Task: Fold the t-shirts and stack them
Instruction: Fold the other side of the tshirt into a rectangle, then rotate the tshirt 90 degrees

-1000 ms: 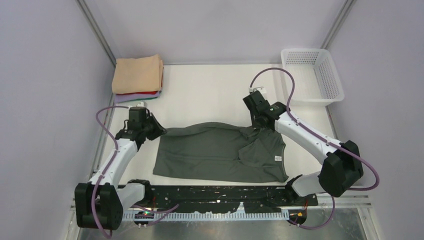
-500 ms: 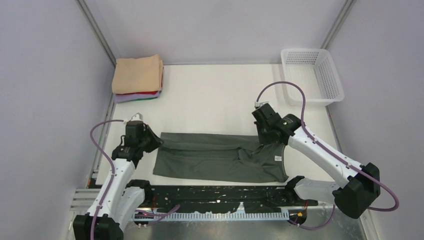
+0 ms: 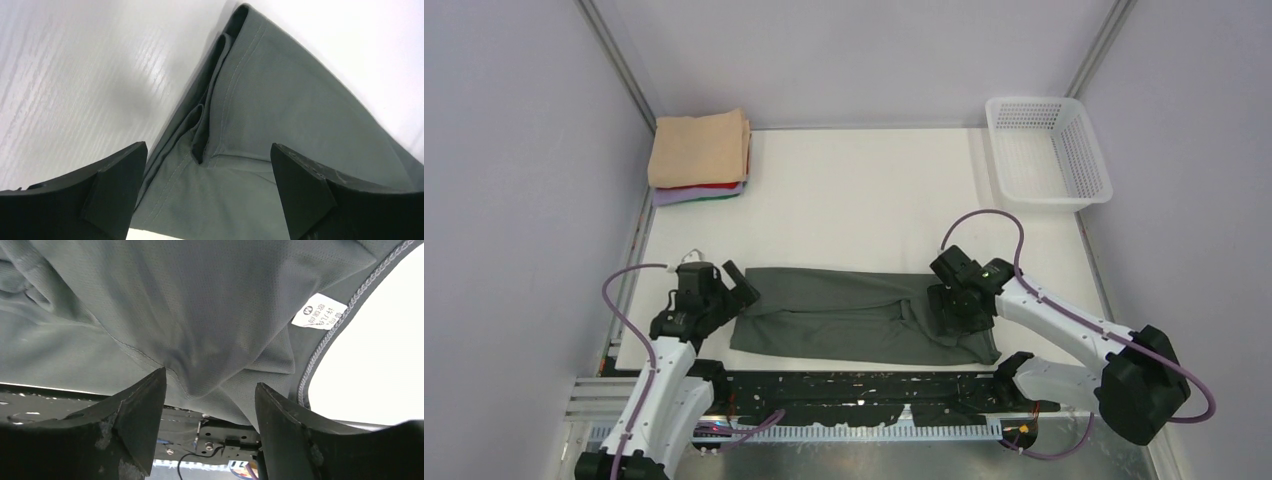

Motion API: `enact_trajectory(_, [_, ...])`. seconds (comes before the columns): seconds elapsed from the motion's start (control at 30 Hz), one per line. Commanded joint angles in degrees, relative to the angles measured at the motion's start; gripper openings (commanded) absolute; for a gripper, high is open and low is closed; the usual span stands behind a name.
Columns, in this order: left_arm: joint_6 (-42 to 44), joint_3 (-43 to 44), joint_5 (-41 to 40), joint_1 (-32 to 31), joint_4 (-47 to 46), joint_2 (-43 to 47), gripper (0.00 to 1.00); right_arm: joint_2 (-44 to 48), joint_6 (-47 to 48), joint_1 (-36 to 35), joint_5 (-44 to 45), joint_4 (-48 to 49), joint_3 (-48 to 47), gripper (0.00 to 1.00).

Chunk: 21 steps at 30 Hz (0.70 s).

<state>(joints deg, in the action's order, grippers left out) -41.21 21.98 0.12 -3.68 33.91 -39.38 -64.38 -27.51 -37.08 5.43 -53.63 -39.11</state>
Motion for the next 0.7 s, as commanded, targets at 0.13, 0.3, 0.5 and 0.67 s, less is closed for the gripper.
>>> enact_trajectory(0.13, [0.3,8.0,3.1,-0.1,-1.5,2.0,1.00,8.5,0.8,-0.3,2.5,-1.0,-6.6,0.80])
enact_trajectory(0.3, [-0.3,7.4,16.0,-0.3,-11.7,-4.1,1.00,13.8,-3.8,-0.2,2.4,4.7,-5.7,0.99])
enact_trajectory(0.5, [-1.2,5.5,19.9,-1.5,-17.8,-13.8,0.99,11.1,-13.3,0.1,-6.4,19.9,6.2,0.95])
enact_trajectory(0.67, [-2.7,0.6,21.5,-3.1,-24.9,-18.6,1.00,5.8,-18.7,1.1,-5.8,27.9,12.0,0.95])
